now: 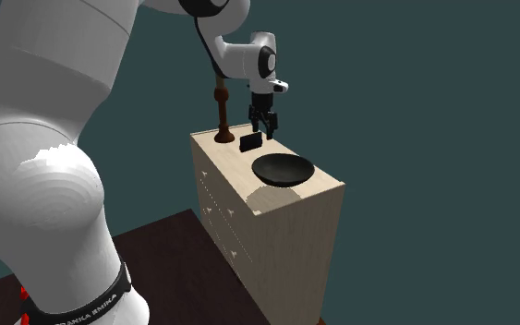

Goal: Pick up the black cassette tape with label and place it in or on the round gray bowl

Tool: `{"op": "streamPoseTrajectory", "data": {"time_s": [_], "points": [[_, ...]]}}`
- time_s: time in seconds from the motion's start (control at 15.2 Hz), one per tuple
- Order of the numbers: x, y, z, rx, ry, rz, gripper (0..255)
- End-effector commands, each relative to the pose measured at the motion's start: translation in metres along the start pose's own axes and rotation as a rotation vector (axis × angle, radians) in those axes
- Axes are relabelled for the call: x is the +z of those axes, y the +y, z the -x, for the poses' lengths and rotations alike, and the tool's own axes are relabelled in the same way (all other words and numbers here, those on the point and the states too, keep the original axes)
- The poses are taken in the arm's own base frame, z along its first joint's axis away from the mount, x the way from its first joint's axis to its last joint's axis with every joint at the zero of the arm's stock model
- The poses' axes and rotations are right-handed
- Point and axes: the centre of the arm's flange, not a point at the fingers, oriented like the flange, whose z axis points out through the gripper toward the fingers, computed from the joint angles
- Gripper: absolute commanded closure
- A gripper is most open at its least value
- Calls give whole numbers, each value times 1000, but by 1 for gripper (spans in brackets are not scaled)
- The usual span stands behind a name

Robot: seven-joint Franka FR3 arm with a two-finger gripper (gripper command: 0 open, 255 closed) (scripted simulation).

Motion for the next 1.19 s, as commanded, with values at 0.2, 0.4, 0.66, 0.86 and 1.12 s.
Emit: {"op": "streamPoseTrajectory", "data": {"time_s": [0.2,0.4,0.66,0.86,1.12], "points": [[0,0,0,0,0,0,255],[0,0,0,0,0,0,255],[0,0,0,0,0,0,255],[-5,0,0,0,0,0,255],[-26,0,0,0,0,0,255]]}}
